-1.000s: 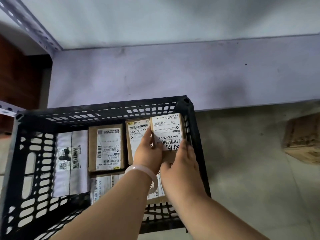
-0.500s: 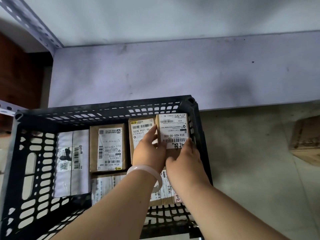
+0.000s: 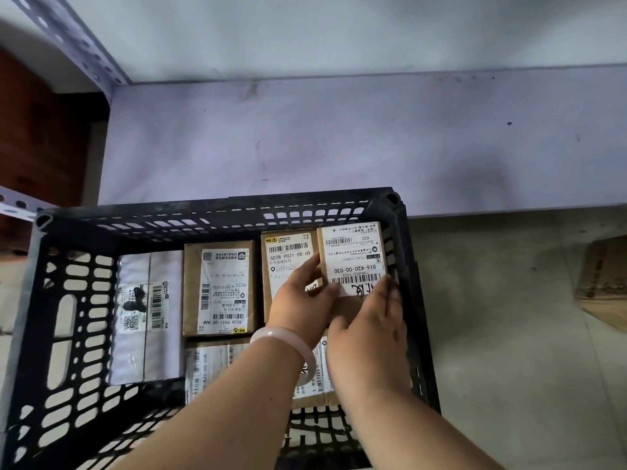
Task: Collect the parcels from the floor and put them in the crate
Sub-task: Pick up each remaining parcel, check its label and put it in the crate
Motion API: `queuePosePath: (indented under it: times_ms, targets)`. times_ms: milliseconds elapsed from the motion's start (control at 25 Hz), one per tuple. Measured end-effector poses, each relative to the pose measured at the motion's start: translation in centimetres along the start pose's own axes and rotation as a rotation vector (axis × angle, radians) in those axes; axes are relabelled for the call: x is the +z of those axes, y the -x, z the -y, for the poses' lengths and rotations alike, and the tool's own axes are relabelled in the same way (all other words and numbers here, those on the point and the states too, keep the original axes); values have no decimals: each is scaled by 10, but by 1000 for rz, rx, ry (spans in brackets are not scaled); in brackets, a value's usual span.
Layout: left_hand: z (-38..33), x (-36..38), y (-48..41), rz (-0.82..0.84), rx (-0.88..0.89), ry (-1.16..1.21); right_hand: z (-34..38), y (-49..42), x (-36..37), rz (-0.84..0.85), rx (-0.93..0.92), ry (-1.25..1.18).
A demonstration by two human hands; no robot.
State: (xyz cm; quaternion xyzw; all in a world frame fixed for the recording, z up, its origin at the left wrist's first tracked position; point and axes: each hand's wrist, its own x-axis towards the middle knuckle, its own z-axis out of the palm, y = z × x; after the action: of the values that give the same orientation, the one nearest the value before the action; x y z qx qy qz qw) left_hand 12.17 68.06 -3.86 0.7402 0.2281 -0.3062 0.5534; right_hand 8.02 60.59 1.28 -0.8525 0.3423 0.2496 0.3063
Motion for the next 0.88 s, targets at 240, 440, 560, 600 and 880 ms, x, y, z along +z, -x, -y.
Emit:
queuePosePath:
  times_ms: [240,440,560,600,880]
  targets:
    - [3,-17,-3,-116,39,-40,5,3,6,56,-89,18]
    - [2,-9,0,-32,14,3,7,13,3,-50,-149,55]
    - [5,-6,-1,12,-29,110,6,15,5,-43,-165,113]
    - [8,-5,-2,16,-40,151,5,15,5,-52,-164,116]
    - [11,-6,4,-36,12,2,-6,2,7,22,22,55]
